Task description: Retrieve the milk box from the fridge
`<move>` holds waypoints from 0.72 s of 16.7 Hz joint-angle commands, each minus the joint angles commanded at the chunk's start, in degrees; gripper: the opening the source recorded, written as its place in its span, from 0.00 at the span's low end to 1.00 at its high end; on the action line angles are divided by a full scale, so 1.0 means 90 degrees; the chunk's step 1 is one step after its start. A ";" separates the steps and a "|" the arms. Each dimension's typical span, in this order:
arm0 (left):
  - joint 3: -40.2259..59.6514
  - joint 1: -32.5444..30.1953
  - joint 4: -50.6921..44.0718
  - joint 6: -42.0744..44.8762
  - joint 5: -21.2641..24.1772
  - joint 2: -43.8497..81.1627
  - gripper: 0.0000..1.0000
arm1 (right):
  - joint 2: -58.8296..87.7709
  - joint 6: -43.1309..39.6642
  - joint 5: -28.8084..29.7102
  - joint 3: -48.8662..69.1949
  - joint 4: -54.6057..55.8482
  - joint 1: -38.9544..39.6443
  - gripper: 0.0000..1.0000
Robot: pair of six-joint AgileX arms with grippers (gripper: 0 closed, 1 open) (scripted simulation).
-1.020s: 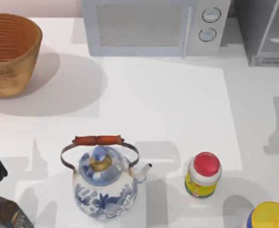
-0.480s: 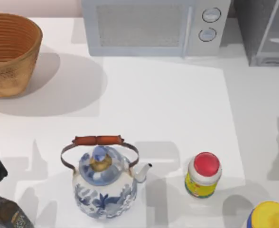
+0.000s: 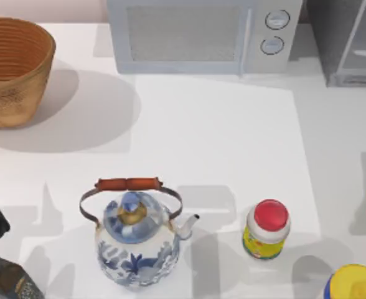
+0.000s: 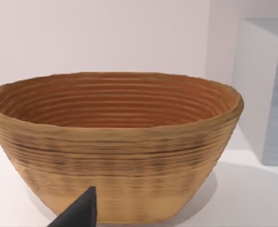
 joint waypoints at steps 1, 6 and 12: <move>0.0000 0.0000 0.0000 0.0000 0.0000 0.0000 1.00 | 0.0201 -0.0007 -0.0105 0.0121 0.0178 -0.0002 0.00; 0.0000 0.0000 0.0000 0.0000 0.0000 0.0000 1.00 | 0.2227 -0.0038 -0.0993 0.1124 0.1672 -0.0028 0.00; 0.0000 0.0000 0.0000 0.0000 0.0000 0.0000 1.00 | 0.6628 0.0040 -0.2470 0.2619 0.3973 -0.0054 0.00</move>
